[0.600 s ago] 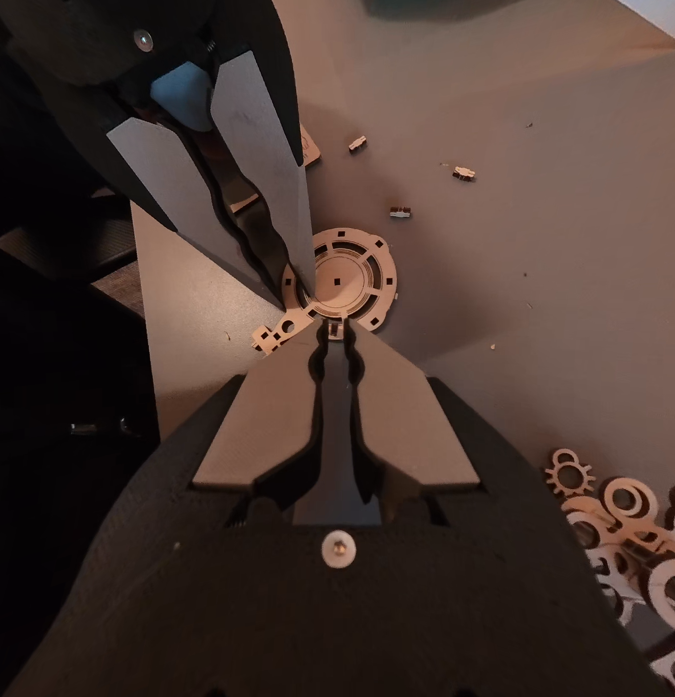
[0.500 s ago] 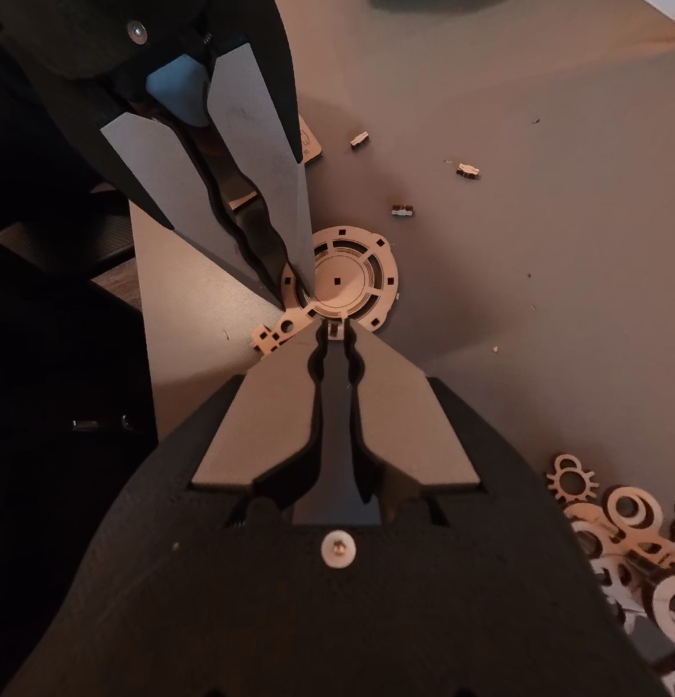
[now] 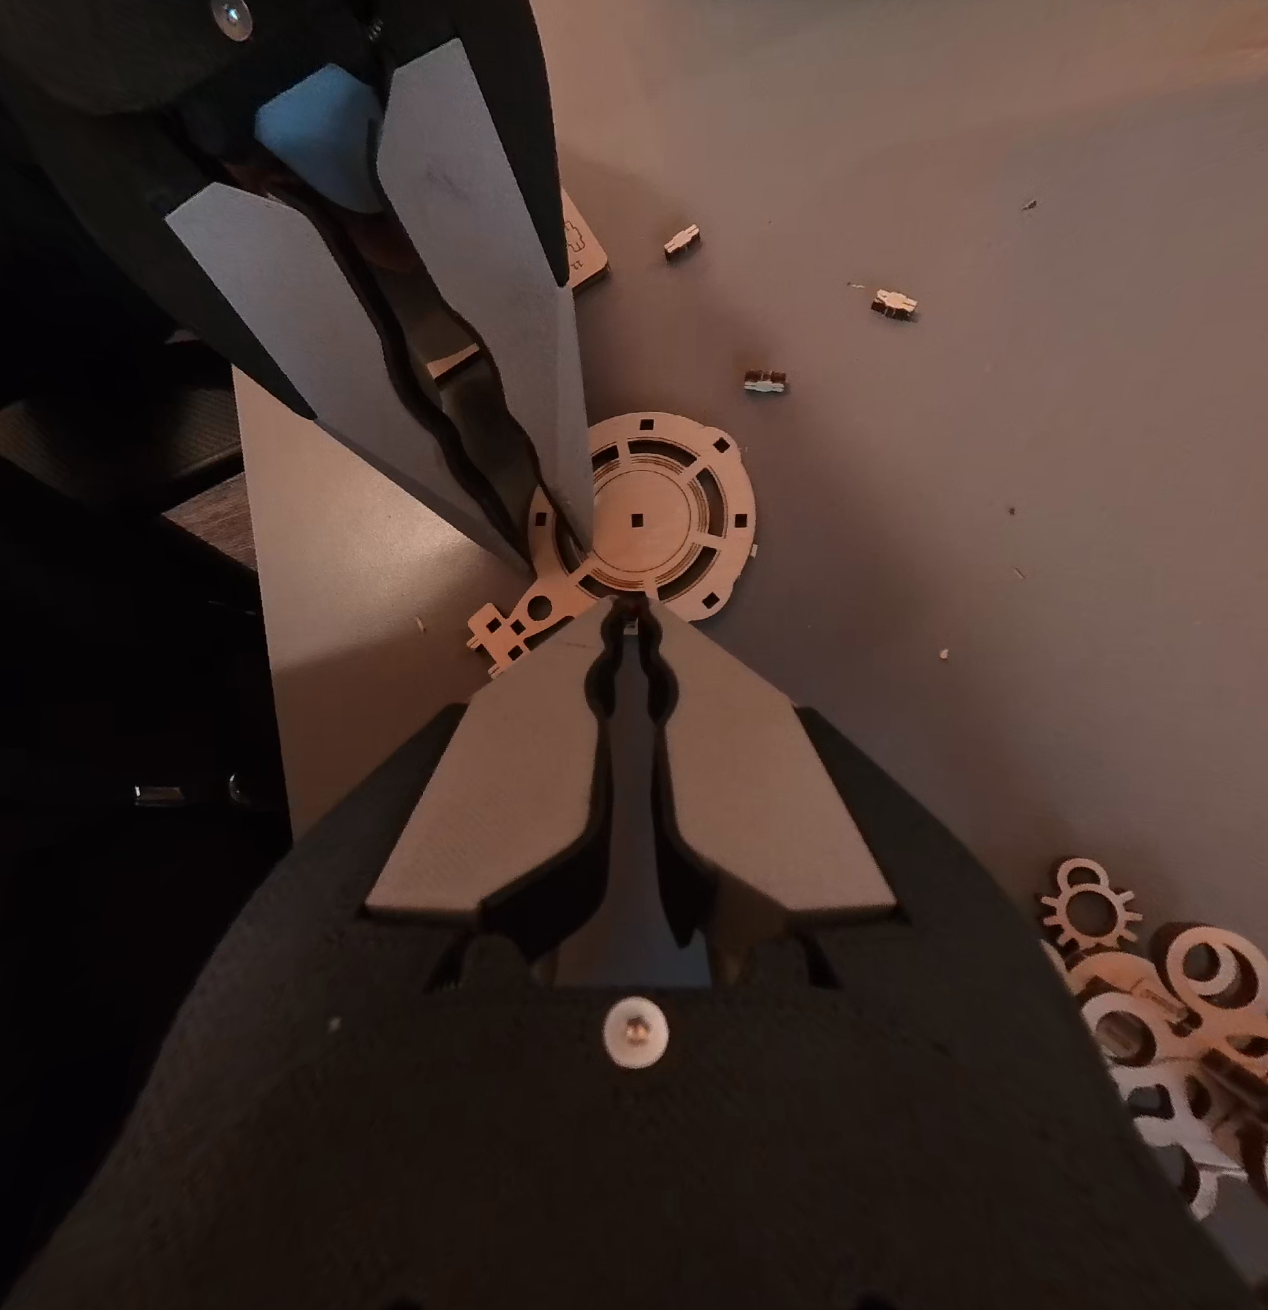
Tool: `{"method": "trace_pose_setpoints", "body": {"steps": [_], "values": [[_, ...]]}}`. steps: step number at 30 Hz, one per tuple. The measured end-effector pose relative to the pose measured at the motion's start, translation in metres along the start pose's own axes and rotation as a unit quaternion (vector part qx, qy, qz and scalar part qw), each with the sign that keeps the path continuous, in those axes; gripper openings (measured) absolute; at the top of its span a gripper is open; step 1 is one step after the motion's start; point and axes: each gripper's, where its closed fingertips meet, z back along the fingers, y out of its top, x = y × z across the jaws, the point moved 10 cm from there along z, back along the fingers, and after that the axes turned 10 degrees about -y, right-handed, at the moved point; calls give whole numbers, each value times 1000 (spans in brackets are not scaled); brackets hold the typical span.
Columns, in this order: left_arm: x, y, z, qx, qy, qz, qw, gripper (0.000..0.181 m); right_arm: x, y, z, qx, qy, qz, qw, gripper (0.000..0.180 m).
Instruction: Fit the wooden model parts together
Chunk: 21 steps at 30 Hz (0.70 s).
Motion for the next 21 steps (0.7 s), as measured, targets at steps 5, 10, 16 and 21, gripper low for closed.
{"method": "trace_pose_setpoints", "body": {"steps": [5,10,16,21], "values": [[0,0,0,1,-2,5,1000,13,-4,-2,1,8,-18,19,1000,0],[0,0,0,1,-4,6,1000,12,-5,-3,1,11,-22,22,999,1],[0,0,0,2,-5,8,1000,11,-6,-4,1,16,-31,31,999,0],[0,0,0,2,-5,7,1000,11,-1,-6,1,28,-2,-5,1000,1]]}}
